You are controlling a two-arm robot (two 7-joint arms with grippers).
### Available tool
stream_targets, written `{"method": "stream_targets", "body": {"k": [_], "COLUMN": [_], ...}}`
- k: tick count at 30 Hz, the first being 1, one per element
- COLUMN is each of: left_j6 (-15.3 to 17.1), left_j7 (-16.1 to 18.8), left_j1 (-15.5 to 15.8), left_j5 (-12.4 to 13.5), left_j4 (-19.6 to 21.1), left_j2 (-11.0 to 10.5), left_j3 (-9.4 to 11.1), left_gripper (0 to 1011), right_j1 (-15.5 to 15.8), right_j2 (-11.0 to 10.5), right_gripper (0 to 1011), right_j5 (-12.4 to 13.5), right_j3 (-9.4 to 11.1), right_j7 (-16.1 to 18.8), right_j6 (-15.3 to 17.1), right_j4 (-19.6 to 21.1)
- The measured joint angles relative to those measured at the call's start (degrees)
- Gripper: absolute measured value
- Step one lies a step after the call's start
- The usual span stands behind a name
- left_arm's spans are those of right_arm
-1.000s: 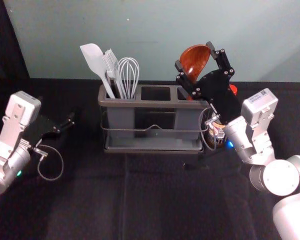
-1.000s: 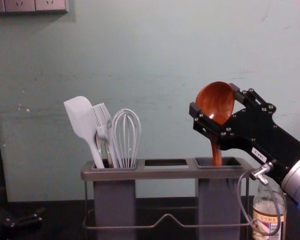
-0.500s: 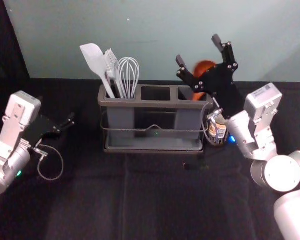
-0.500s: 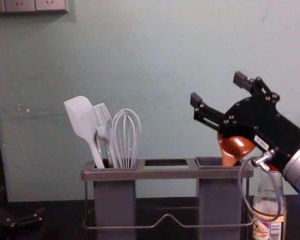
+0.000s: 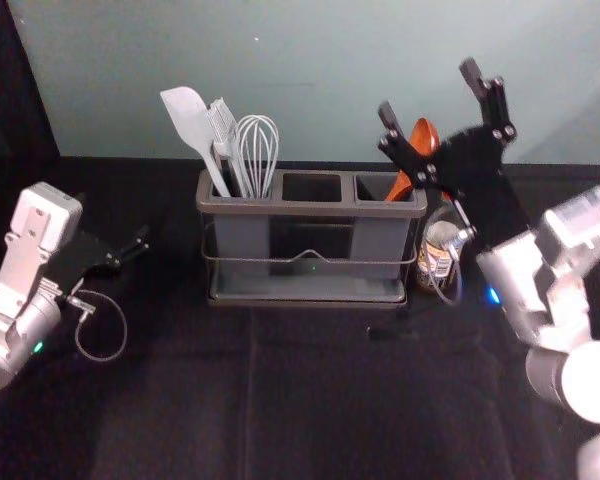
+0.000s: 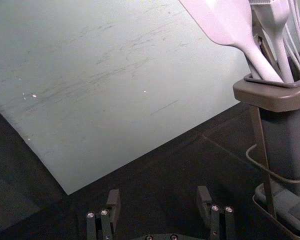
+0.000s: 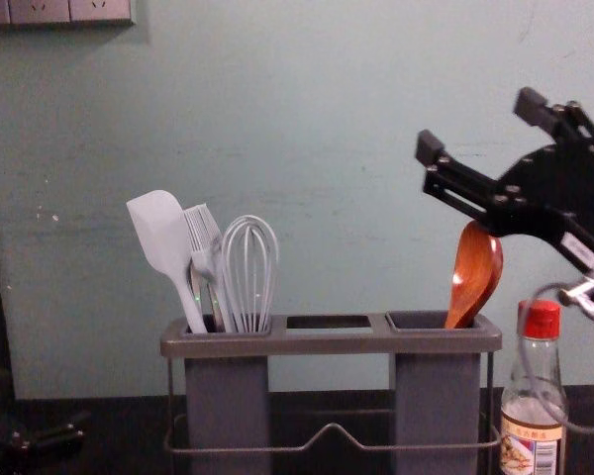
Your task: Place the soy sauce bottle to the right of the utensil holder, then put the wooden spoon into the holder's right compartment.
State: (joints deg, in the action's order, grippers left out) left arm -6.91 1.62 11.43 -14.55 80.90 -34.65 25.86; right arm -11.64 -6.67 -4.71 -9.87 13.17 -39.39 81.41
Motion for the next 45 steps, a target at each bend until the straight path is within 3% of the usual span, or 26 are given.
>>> {"method": "stream_targets", "body": {"k": [2, 7, 9, 13, 15, 19, 22, 26, 34, 45], "left_j6": [0.00, 0.00, 0.00, 0.00, 0.00, 0.00, 0.00, 0.00, 0.00, 0.00], "left_j7": [0.00, 0.00, 0.00, 0.00, 0.00, 0.00, 0.00, 0.00, 0.00, 0.00], "left_j1": [0.00, 0.00, 0.00, 0.00, 0.00, 0.00, 0.00, 0.00, 0.00, 0.00], "left_j5": [0.00, 0.00, 0.00, 0.00, 0.00, 0.00, 0.00, 0.00, 0.00, 0.00], "left_j4": [0.00, 0.00, 0.00, 0.00, 0.00, 0.00, 0.00, 0.00, 0.00, 0.00], "left_j2": [0.00, 0.00, 0.00, 0.00, 0.00, 0.00, 0.00, 0.00, 0.00, 0.00], "left_j3": [0.00, 0.00, 0.00, 0.00, 0.00, 0.00, 0.00, 0.00, 0.00, 0.00], "left_gripper": [1005, 1005, 1005, 1005, 1005, 1005, 1005, 1005, 1005, 1005], "right_j1": [3.91, 10.17, 12.96, 15.51, 17.18, 17.86, 17.89, 17.33, 16.24, 14.76], "right_j2": [-0.66, -1.59, -1.93, -2.20, -2.43, -2.55, -3.10, -4.27, -6.89, -8.30], "right_gripper": [1002, 1002, 1002, 1002, 1002, 1002, 1002, 1002, 1002, 1002], "right_j5": [0.44, 1.29, 1.40, 1.42, 1.03, 0.05, -0.92, -2.73, -5.28, -4.77], "right_j3": [0.57, 2.15, 3.42, 5.79, 9.00, 11.81, 14.33, 15.47, 15.96, 14.45], "right_j7": [-0.17, -0.55, -1.02, -2.04, -3.33, -4.44, -4.74, -4.56, -4.52, -4.41], "right_j6": [0.23, -0.10, -0.54, -0.97, -0.94, 0.56, 4.67, 8.38, 13.66, 17.82], "right_j4": [4.34, 10.03, 12.20, 14.03, 15.10, 15.73, 15.90, 15.33, 12.85, 7.54]}}
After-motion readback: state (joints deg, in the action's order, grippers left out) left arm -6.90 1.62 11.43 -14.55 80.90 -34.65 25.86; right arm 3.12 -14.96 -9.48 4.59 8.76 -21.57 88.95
